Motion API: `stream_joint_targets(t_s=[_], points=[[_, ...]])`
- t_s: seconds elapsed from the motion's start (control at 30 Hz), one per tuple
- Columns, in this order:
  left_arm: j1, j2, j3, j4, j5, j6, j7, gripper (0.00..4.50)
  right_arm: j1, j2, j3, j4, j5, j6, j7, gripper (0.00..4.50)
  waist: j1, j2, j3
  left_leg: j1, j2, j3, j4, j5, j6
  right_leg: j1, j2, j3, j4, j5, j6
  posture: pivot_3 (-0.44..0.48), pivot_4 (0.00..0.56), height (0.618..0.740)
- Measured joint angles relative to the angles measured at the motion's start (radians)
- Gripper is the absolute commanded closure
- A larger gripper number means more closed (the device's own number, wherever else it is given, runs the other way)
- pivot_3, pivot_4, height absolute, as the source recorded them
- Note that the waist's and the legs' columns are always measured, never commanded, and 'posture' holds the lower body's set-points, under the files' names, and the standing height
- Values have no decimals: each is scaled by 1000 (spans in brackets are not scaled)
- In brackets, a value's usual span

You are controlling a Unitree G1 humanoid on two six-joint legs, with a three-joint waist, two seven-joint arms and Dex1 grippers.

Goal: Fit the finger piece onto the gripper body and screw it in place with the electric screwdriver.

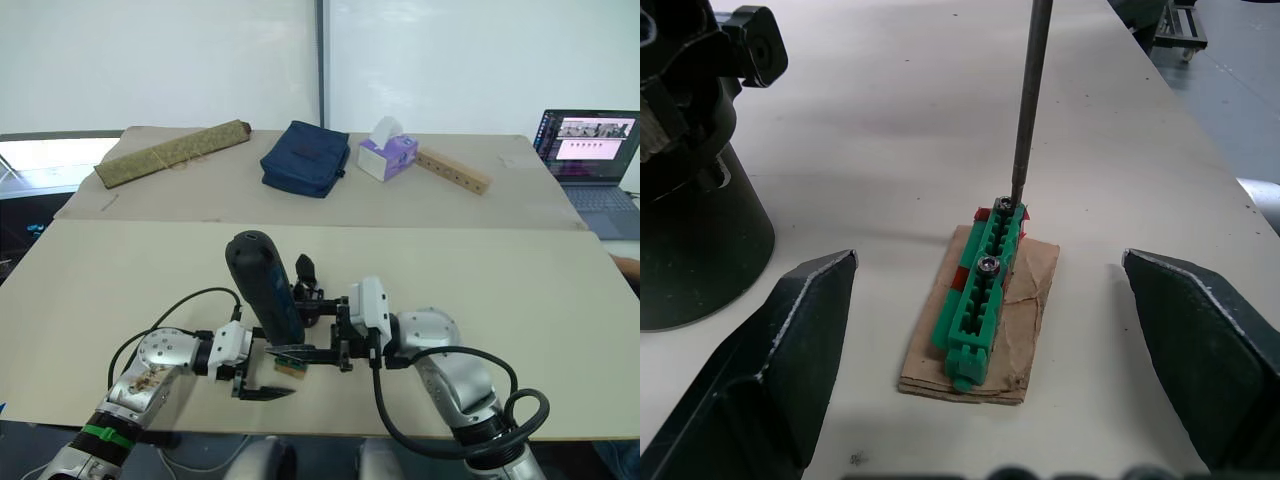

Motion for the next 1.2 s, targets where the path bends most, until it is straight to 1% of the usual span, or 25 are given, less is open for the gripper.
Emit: stream_joint_targets(t_s=[1.2], points=[[1,0,-1,2,1,-13,0,0,-2,0,0,8,1,0,1,2575,0,0,0,0,0,0,0,0,0,0,0,0,0,0,0,0,150,740]])
